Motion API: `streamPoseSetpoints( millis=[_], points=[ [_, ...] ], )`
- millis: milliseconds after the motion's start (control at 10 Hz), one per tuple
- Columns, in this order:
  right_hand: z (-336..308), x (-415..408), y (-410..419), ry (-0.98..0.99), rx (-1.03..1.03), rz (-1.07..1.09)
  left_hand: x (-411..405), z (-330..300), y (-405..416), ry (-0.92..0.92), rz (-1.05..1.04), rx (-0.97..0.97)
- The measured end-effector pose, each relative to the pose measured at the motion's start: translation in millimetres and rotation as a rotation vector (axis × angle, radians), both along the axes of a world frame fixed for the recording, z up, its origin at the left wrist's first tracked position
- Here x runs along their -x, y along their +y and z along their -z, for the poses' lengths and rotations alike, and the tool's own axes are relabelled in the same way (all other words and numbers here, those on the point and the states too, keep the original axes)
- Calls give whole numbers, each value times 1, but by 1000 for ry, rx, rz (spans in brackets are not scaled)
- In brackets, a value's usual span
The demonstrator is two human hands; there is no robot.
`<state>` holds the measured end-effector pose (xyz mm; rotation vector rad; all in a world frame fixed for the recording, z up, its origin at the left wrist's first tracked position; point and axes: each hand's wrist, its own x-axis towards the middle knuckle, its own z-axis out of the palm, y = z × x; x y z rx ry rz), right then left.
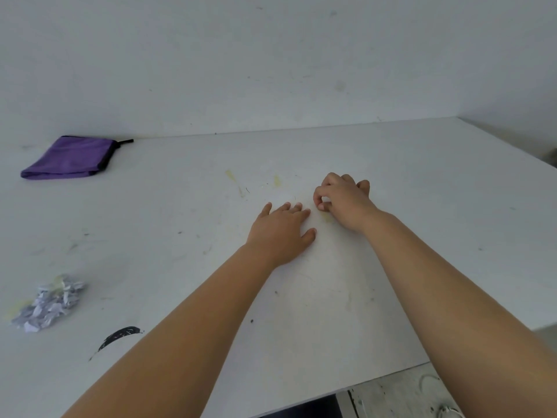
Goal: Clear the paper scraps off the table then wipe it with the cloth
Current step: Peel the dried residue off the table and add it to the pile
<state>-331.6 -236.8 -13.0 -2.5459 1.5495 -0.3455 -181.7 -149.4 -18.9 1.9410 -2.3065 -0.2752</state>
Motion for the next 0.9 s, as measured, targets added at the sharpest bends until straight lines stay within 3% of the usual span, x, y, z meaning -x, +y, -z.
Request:
streamPoseSetpoints(
  millis=[300, 900],
  points=[
    [9, 9, 4, -104, 82, 17, -1, 2, -1, 7, 7, 12],
    [7, 10, -4, -36, 24, -43, -2, 3, -1, 17, -2, 12]
  ],
)
